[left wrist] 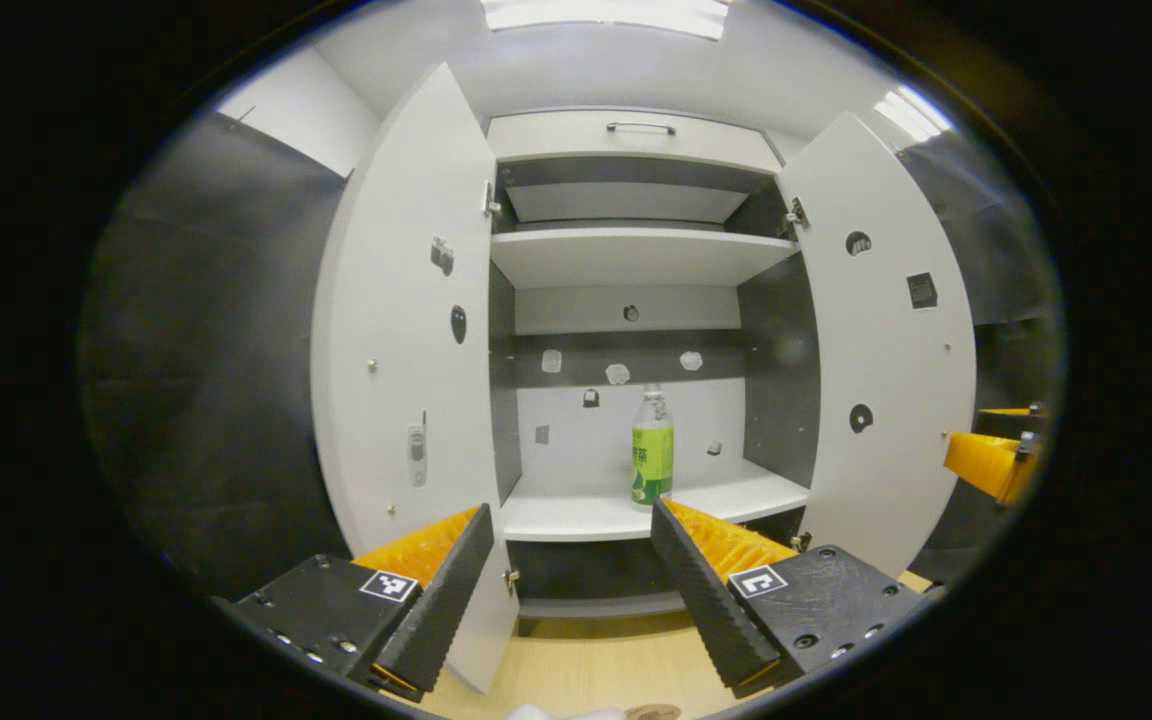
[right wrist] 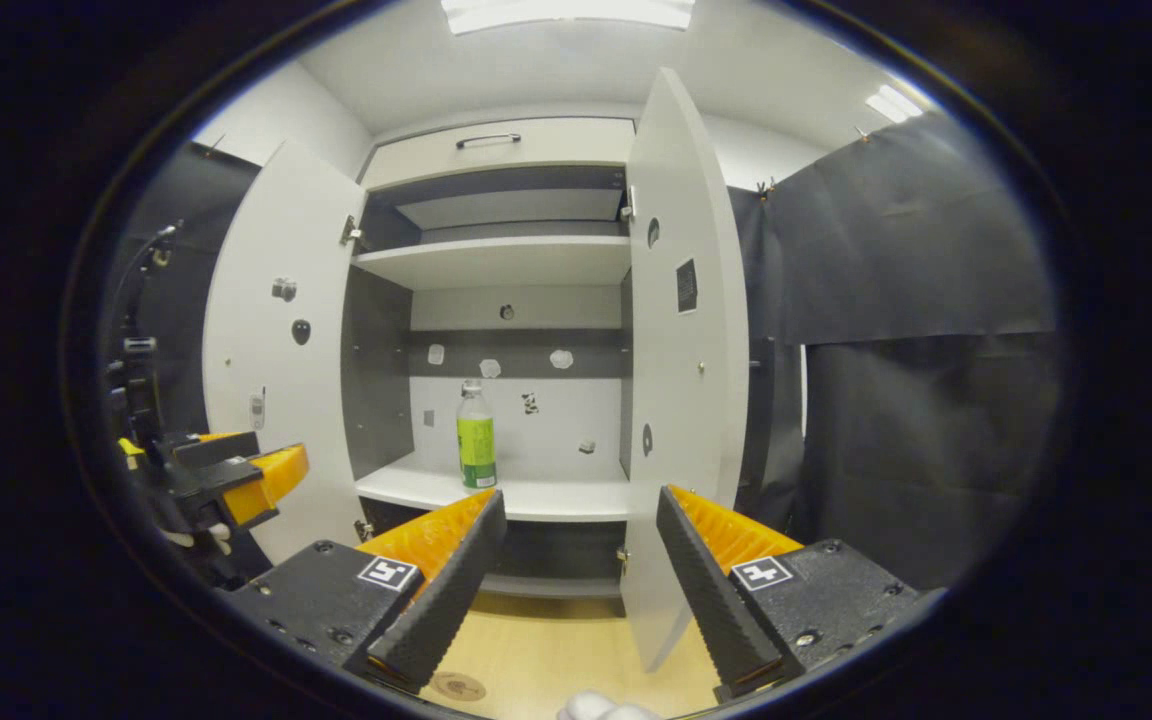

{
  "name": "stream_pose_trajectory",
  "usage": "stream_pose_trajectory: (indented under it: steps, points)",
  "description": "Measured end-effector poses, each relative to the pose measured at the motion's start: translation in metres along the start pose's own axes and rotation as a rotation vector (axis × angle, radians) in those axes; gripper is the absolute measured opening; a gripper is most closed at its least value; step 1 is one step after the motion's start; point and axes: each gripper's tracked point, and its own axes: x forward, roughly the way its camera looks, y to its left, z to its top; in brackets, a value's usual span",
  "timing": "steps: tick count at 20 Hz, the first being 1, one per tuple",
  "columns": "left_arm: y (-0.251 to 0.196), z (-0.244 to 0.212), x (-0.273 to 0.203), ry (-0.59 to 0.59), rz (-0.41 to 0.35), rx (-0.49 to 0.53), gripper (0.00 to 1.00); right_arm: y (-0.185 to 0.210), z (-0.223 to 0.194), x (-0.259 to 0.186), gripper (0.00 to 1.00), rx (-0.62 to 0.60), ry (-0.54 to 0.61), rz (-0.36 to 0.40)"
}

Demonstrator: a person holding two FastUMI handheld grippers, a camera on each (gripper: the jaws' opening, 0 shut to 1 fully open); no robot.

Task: Grasp the bottle in the cabinet with the left hand and place it on the coaster, then close the right door with the right hand and the left door with the left hand.

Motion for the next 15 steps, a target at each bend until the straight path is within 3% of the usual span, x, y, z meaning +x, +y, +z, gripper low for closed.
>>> stream_pose_trajectory:
  steps: [9,15]
  points:
    - [-0.056,0.023,0.157,-0.069,-0.057,-0.007,1.00,-0.006,0.005,-0.001,0.99,-0.023,0.041,-0.061]
    - [-0.090,0.000,0.244,-0.035,-0.051,0.000,1.00,-0.010,0.015,-0.002,0.99,-0.054,0.036,-0.084]
